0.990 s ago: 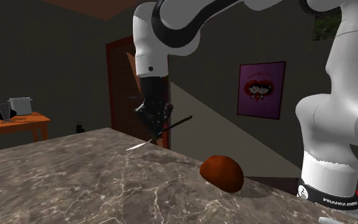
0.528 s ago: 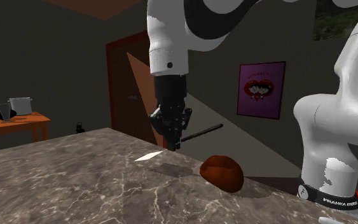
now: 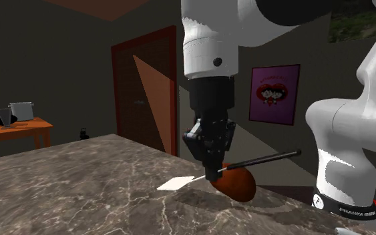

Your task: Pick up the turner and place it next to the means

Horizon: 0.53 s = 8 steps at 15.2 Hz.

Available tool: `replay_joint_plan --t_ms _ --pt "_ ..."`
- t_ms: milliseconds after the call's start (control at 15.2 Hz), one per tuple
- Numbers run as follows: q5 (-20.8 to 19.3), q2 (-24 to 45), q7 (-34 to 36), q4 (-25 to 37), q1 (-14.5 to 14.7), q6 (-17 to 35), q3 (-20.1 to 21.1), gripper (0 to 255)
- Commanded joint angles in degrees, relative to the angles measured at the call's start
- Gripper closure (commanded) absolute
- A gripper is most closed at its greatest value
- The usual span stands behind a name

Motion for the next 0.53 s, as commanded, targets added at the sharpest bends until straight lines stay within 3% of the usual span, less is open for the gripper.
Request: replay_joint_plan --t_ms 0,462 --pt "1.4 -1.8 2.3 -1.0 1.5 -0.6 1.6 255" --pt "6.9 -5.7 11.5 -2.7 7.4 -1.4 8.7 255"
